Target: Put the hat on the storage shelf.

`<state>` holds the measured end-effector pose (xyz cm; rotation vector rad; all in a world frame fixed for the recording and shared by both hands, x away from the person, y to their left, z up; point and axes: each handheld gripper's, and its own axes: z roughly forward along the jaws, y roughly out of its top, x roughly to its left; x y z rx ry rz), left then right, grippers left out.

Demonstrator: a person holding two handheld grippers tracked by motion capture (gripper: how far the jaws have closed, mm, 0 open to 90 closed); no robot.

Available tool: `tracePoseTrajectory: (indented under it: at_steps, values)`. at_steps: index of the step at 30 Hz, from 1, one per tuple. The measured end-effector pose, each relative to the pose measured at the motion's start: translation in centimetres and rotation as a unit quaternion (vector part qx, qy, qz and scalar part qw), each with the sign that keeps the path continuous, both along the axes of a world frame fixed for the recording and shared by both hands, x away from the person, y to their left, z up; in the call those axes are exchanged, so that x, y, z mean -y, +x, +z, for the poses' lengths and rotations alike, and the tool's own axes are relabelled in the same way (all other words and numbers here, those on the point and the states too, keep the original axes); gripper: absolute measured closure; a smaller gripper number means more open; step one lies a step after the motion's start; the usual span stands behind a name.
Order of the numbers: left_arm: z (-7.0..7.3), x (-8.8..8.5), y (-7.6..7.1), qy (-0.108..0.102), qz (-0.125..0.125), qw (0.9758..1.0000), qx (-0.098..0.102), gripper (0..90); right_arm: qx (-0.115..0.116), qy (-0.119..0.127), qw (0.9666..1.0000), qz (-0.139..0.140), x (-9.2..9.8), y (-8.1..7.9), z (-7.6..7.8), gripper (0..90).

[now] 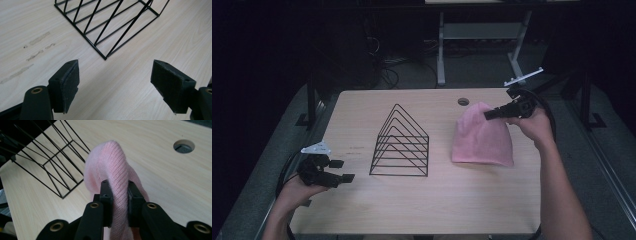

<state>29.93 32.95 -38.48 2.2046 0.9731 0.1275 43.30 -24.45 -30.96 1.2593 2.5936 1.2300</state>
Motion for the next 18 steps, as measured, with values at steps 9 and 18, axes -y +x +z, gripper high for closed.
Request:
tracePoseTrajectory:
  at_steps: [9,18]
  values:
    - [1.4,0.7,0.8,0.007,-0.019,0.9998,0.000,22.3,0.016,-0.004,0.9999,-0.004,-0.1,-0.3,2.0,78.3]
    - [3.3,1.1,1.4,0.005,-0.035,0.9994,0.004,22.0,0.034,0.004,0.9994,-0.006,0.0,-0.5,4.2,78.3]
